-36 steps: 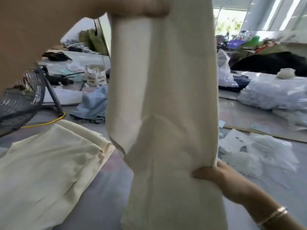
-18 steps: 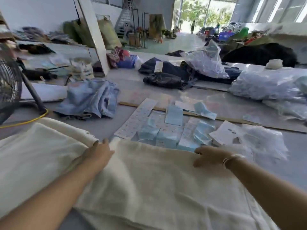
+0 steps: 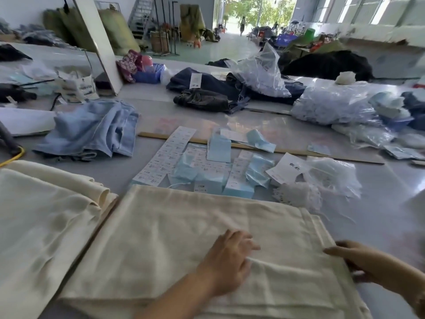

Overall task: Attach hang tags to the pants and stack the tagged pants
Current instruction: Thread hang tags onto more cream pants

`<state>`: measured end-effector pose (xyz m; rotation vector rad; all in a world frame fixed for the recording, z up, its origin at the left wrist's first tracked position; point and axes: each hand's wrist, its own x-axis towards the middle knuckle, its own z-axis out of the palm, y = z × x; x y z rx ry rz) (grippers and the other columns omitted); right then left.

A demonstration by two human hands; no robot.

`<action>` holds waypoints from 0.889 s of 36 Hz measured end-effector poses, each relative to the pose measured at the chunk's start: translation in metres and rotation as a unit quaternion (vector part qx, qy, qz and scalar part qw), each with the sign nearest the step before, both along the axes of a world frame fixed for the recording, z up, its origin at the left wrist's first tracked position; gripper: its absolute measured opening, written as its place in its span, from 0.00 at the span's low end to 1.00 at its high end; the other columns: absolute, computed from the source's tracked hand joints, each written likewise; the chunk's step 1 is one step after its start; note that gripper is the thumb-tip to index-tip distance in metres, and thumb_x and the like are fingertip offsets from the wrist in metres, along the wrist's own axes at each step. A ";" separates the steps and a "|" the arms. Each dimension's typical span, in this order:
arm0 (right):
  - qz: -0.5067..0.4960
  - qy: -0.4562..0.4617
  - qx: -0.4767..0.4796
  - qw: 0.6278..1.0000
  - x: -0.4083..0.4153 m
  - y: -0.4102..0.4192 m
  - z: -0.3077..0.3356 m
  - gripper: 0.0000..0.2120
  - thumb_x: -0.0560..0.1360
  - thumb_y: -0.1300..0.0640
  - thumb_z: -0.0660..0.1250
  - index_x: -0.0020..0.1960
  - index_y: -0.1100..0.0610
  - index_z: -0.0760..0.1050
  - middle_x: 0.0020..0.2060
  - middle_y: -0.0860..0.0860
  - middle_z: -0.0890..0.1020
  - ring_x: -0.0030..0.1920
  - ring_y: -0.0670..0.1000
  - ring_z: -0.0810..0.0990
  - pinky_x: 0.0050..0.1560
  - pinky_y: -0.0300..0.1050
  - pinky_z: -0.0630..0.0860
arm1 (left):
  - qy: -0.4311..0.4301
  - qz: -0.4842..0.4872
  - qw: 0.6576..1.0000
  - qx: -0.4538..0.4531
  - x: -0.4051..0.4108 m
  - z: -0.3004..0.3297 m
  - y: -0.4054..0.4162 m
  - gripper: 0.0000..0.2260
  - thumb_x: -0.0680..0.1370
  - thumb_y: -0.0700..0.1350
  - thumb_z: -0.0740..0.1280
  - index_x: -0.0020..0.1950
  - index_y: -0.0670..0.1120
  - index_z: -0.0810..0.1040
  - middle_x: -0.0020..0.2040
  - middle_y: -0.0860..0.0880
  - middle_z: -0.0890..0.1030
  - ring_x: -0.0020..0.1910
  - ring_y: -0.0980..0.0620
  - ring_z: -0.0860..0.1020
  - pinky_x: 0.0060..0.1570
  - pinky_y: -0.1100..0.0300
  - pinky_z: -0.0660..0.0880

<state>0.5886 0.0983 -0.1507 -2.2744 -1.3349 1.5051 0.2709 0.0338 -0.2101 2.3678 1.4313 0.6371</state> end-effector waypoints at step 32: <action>0.180 -0.046 0.366 0.912 -0.235 -0.066 -0.023 0.18 0.67 0.35 0.64 0.38 0.48 0.63 0.36 0.44 0.73 0.36 0.41 0.70 0.34 0.36 0.65 | -0.648 0.078 0.662 -0.368 -0.035 0.018 -0.034 0.21 0.67 0.35 0.64 0.59 0.46 0.82 0.58 0.38 0.81 0.58 0.42 0.80 0.49 0.57 0.79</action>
